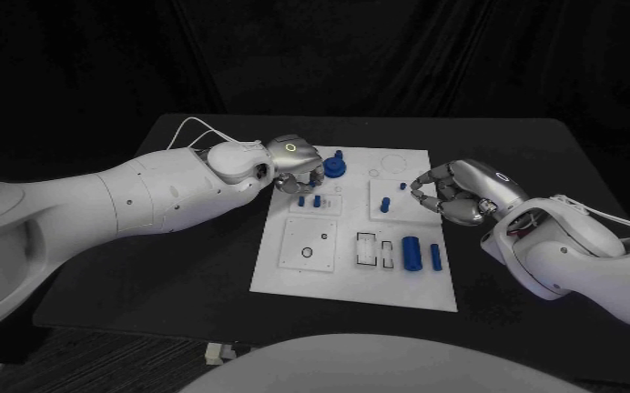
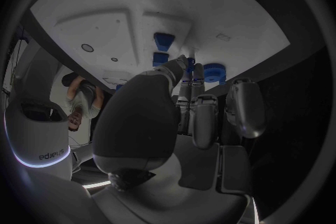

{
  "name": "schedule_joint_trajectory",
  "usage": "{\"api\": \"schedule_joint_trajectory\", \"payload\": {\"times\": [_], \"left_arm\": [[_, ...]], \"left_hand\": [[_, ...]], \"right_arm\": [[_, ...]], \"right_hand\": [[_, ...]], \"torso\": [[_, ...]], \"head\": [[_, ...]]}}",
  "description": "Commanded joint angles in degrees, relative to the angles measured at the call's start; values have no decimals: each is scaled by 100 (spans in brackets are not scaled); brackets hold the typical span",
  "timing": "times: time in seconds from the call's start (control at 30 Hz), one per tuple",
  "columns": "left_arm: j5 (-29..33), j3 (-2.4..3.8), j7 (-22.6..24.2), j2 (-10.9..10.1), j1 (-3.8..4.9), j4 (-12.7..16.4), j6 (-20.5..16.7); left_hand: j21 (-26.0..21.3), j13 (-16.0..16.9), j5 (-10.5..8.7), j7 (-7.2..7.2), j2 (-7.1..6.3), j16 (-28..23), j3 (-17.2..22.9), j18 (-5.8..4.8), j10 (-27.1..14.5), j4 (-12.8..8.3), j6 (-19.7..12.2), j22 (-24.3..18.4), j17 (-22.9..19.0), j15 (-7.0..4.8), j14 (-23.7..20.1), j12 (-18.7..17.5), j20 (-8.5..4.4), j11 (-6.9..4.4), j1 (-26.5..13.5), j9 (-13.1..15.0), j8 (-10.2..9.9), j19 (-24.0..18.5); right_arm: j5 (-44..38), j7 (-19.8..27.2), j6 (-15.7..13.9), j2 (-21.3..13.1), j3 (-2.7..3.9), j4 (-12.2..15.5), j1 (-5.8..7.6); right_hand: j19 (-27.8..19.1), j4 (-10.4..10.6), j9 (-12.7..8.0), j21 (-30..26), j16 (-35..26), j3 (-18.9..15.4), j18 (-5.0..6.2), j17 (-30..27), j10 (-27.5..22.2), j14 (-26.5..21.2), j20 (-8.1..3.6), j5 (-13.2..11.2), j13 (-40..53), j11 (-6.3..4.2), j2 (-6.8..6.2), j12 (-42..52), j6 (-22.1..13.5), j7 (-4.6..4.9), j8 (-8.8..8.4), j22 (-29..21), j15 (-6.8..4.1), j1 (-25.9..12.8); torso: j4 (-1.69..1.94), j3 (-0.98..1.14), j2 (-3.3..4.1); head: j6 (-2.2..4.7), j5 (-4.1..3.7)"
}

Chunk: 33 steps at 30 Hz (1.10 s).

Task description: Assemble the parts on the task board

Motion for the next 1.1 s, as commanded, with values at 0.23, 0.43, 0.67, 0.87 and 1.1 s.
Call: {"api": "schedule_joint_trajectory", "payload": {"times": [0.23, 0.43, 0.67, 0.87, 1.1], "left_arm": [[-7, 5, -23, 60, -27, -41, -110], [-7, 5, -31, 67, -34, -43, -233], [-7, 5, -34, 68, -36, -41, -269], [-7, 5, -40, 93, -38, -71, -289], [-7, 5, -45, 142, -43, -137, -164]], "left_hand": [[-22, -9, -37, 2, -8, -8, 36, 93, -44, 1, -52, 977, 791, 0, 362, -30, -2, 9, -45, -9, -33, -24], [-29, -9, -29, 3, -1, -10, 46, 94, -37, -3, -56, 975, 788, 0, 361, -30, -2, 8, -38, -10, -37, -27], [-40, -8, -21, 6, 2, -14, 53, 96, -29, -8, -62, 973, 783, 0, 359, -29, -1, 10, -31, -11, -43, -31], [-40, -8, -14, 7, 5, -17, 58, 96, -29, -10, -64, 973, 779, 1, 358, -32, -1, 11, -27, -12, -45, -32], [-54, -8, 3, 11, 4, -23, 65, 98, -25, -21, -63, 970, 770, 3, 355, -34, 0, 14, -15, -11, -48, -37]], "right_arm": [[-17, -91, 49, -2, 2, 10, -35], [-17, -97, 48, -5, 2, 10, -52], [-17, -106, 57, -10, 2, 5, -77], [-17, -113, 66, -7, 2, 2, -89], [-17, -121, 87, -3, 2, -2, -95]], "right_hand": [[-19, -38, -4, -18, -33, 6, 63, 1116, 599, 527, -5, 28, 1510, -19, 1, 14, 38, 11, -21, 699, -43, 56], [-19, -38, -4, -18, -33, 6, 63, 1116, 599, 527, -5, 28, 1510, -19, 1, 14, 38, 11, -21, 699, -43, 56], [-19, -43, -4, -20, -34, 9, 63, 1113, 599, 526, -5, 31, 1510, -19, 1, 14, 39, 11, -20, 698, -43, 62], [-18, -50, -4, -15, -31, 12, 62, 1121, 599, 528, -6, 34, 1510, -20, 1, 14, 40, 11, -20, 699, -43, 68], [-18, -50, -4, -15, -31, 12, 62, 1121, 599, 528, -6, 34, 1510, -20, 1, 14, 40, 11, -20, 699, -43, 68]], "torso": [[-1, 1, 1], [-1, 2, 1], [-1, 2, 0], [0, 4, -2], [-2, 3, 1]], "head": [[1, -20], [1, -26], [1, -17], [1, -23], [1, -16]]}}
